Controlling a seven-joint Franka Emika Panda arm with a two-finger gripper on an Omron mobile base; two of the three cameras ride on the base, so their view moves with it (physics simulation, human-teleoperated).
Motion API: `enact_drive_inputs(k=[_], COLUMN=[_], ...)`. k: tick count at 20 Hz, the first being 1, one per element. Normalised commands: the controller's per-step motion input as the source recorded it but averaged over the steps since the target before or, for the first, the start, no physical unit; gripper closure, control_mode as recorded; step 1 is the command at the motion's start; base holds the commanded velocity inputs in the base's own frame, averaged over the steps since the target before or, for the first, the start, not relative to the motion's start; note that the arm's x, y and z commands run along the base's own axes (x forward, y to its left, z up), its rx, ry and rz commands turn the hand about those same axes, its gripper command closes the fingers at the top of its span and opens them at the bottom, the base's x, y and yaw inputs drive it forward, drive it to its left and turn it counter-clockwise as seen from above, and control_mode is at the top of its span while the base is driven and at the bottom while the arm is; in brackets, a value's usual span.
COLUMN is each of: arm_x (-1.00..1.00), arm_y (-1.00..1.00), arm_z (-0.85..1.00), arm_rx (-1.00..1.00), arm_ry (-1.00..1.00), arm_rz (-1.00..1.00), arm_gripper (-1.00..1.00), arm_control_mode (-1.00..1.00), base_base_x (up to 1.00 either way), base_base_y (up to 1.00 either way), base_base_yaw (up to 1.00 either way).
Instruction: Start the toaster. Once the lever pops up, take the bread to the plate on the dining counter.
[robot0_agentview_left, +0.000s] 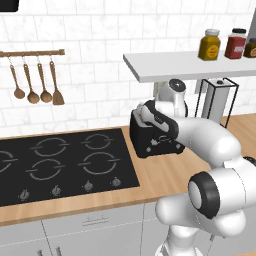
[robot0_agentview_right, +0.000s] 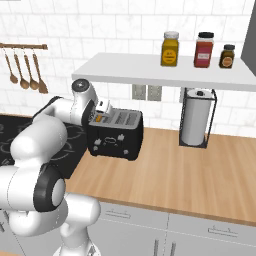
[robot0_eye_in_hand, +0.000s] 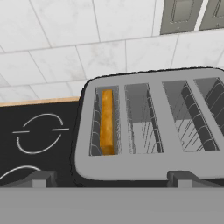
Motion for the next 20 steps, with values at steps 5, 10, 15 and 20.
enact_drive_inputs(k=[5, 10, 15, 20], arm_x=[0.0, 0.0, 0.0, 0.0], arm_y=[0.0, 0.0, 0.0, 0.0], arm_z=[0.0, 0.0, 0.0, 0.0], arm_rx=[0.0, 0.0, 0.0, 0.0], arm_ry=[0.0, 0.0, 0.0, 0.0], arm_rz=[0.0, 0.0, 0.0, 0.0], arm_gripper=[-1.0, -1.0, -1.0, -1.0], arm_control_mode=[-1.0, -1.0, -1.0, -1.0], base_base_x=[0.0, 0.0, 0.0, 0.0], base_base_y=[0.0, 0.0, 0.0, 0.0], base_base_yaw=[0.0, 0.0, 0.0, 0.0])
